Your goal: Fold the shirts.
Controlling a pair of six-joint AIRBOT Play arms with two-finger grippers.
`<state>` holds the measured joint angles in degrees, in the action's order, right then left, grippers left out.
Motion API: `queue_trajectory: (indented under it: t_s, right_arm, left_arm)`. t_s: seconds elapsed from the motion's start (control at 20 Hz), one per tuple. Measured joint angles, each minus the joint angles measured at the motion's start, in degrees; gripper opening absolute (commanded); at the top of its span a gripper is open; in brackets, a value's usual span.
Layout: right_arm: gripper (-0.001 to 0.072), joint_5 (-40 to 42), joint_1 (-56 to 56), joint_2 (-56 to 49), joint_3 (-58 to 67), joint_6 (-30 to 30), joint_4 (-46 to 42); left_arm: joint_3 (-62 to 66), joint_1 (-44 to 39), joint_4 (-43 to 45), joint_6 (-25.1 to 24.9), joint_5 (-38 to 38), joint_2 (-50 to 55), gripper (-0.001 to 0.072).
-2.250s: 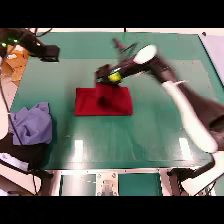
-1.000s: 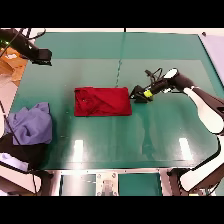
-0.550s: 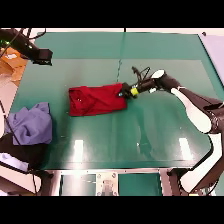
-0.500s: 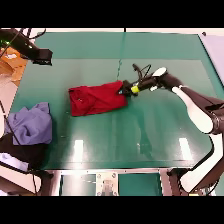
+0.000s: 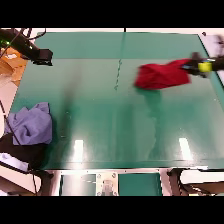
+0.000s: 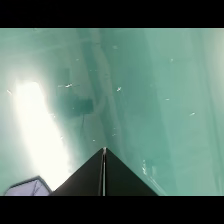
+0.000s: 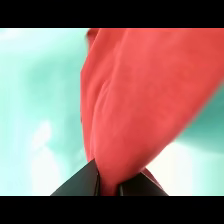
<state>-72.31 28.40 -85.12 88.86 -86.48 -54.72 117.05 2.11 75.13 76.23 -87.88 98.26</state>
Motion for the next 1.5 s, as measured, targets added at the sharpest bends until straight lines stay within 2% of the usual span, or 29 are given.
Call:
queue_trajectory:
  t_s: [0.3, 0.6, 0.65, 0.7, 0.75, 0.8, 0.85, 0.9, 0.95, 1.1, 1.3, 1.5]
  right_arm:
    - [0.0014, -2.93, 25.75, 6.25, -13.49, -1.18, -11.89]
    - [0.0018, 4.13, 42.56, 12.04, -33.64, -1.09, -15.28]
    - [0.0048, 4.85, 43.74, 12.41, -35.63, -0.81, -15.67]
    - [0.03, 5.29, 44.61, 12.72, -37.31, -0.57, -16.11]
    - [0.049, 5.27, 45.33, 12.98, -38.53, -0.39, -16.87]
    - [0.0477, 5.11, 45.81, 13.11, -39.23, -0.39, -17.81]
    - [0.0395, 4.17, 46.14, 13.22, -39.43, -0.76, -18.97]
    - [0.0242, 2.32, 46.38, 13.31, -39.01, -2.19, -20.94]
    - [0.0205, -0.02, 46.6, 13.33, -37.92, -4.04, -23.74]
    - [0.0029, -9.86, 46.73, 13.51, -31.08, -10.27, -31.98]
    - [0.0018, -16.94, 39.67, 14.91, -20.37, -14.82, -34.82]
    - [0.0016, -14.08, 22.14, 15.91, -13.77, -15.34, -32.61]
  left_arm:
    - [0.0, 0.0, -1.7, 0.24, 0.85, 0.0, 0.002]
    - [0.0, 0.0, -4.24, 0.35, 1.27, 0.0, 0.002]
    - [0.0, 0.0, -4.5, 0.33, 1.27, 0.0, 0.002]
    - [0.0, 0.0, -4.66, 0.33, 1.27, 0.0, 0.002]
    - [0.0, 0.0, -4.74, 0.33, 1.27, 0.0, 0.002]
    - [0.0, 0.0, -4.96, 0.33, 1.25, 0.0, 0.002]
    - [0.0, 0.0, -5.07, 0.33, 1.18, 0.0, 0.002]
    - [0.0, 0.0, -5.09, 0.31, 1.01, 0.0, 0.002]
    - [0.0, 0.0, -5.09, 0.31, 0.81, 0.0, 0.002]
    - [0.0, 0.0, -5.16, 0.26, 0.55, 0.0, 0.0019]
    - [0.0, 0.0, -5.2, 0.24, 0.83, -0.63, 0.0018]
    - [-1.66, 0.0, -5.2, 0.74, 1.09, -4.33, 0.0018]
